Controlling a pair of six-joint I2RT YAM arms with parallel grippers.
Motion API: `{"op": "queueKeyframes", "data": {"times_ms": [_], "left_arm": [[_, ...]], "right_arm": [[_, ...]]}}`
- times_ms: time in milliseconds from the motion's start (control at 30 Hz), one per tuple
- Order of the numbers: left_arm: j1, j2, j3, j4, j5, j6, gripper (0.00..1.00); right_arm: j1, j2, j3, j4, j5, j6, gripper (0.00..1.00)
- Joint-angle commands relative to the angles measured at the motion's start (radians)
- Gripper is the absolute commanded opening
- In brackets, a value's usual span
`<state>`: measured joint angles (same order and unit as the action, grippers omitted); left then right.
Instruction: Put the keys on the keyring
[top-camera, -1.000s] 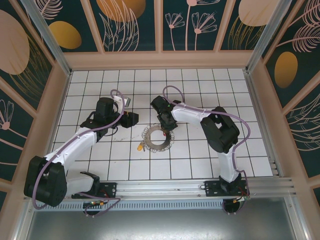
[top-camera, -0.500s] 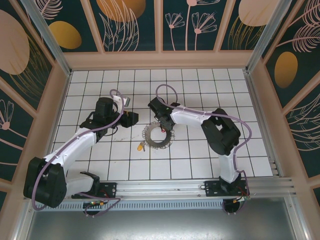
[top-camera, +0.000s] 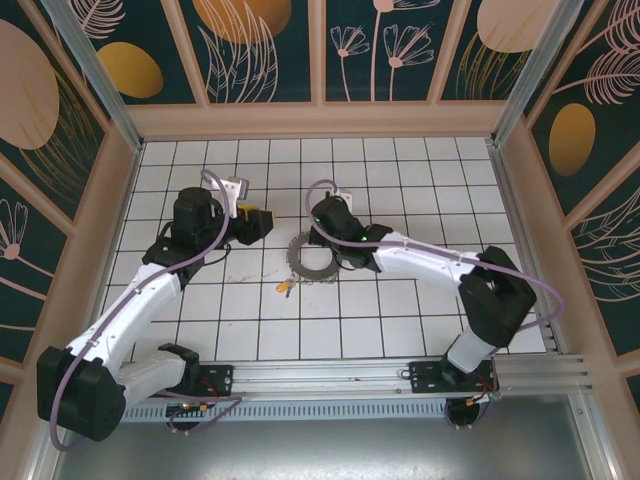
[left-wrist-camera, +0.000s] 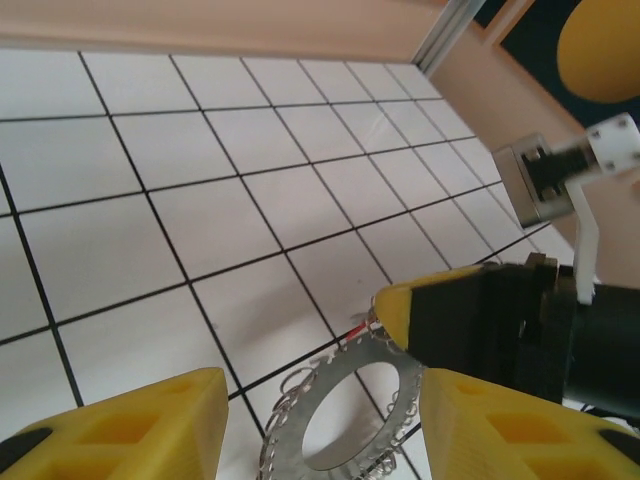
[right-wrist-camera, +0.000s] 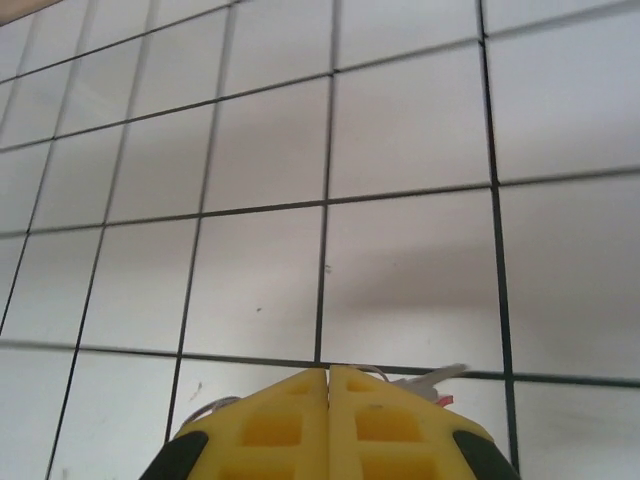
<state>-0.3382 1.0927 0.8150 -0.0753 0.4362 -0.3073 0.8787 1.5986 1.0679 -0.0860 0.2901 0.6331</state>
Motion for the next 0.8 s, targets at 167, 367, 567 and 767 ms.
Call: {"op": "queueKeyframes", "data": {"times_ms": [167,367,567,767], "left_arm": [[0.018,-0.038,0.101,-0.028,0.058,-0.013,0.54],[0.019,-0.075,0.099,0.013,0.149,0.089,0.55],[0.019,-0.183,-0.032,0.169,0.413,0.280,0.59],[-0.008,-0.194,-0.119,0.276,0.521,0.318,0.68]], "right_arm": [[0.000,-0.244,-0.174,0.332,-0.218,-0.412,0.00],[-0.042,-0.374,-0.272,0.426,-0.405,-0.543,0.00],[-0.098,-0.497,-0.344,0.497,-0.591,-0.632,0.00],[-0.099,-0.551,-0.349,0.499,-0.743,-0.708,0.00]]}}
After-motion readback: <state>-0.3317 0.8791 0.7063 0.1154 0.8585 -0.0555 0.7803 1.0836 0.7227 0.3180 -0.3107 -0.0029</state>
